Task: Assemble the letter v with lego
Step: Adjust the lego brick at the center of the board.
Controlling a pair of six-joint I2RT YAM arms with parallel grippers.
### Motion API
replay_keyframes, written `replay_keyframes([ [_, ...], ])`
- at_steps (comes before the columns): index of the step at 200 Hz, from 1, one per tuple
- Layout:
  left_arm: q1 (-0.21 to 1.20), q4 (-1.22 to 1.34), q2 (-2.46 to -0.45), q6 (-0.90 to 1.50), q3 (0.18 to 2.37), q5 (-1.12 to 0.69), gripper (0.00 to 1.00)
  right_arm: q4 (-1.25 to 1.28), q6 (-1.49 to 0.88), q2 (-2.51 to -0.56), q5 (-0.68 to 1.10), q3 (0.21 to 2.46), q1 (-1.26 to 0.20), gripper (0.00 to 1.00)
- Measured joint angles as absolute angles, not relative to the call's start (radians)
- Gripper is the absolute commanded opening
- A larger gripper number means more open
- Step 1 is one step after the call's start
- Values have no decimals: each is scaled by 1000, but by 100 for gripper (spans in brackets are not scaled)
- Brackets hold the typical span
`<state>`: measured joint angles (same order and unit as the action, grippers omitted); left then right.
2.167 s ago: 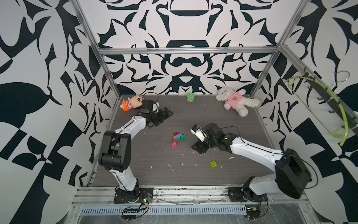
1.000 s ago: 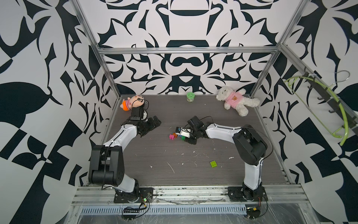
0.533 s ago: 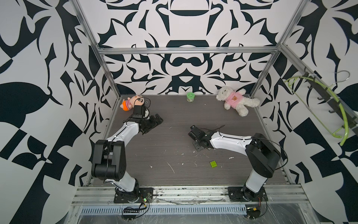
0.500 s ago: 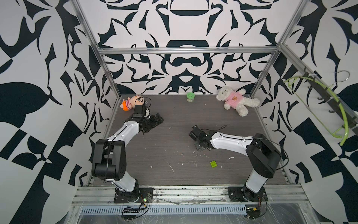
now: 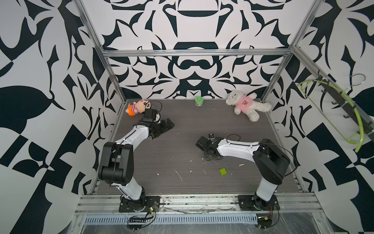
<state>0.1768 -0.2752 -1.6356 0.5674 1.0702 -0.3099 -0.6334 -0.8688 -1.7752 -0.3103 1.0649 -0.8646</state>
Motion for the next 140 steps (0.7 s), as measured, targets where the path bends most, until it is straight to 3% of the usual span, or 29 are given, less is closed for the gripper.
replay_keyframes([
  [71, 177, -291, -1599, 548, 1040, -279, 99, -439, -872, -1828, -97, 1182, -876, 46],
  [97, 177, -293, -1568, 548, 1003, -271, 99, -362, -781, -1873, 11, 1267, -863, 51],
  [119, 177, -294, -1549, 548, 977, -267, 99, -377, -690, -1786, 55, 1231, -850, 58],
  [140, 177, -290, -1546, 550, 961, -268, 99, -530, -664, -1593, -22, 1151, -842, 65],
])
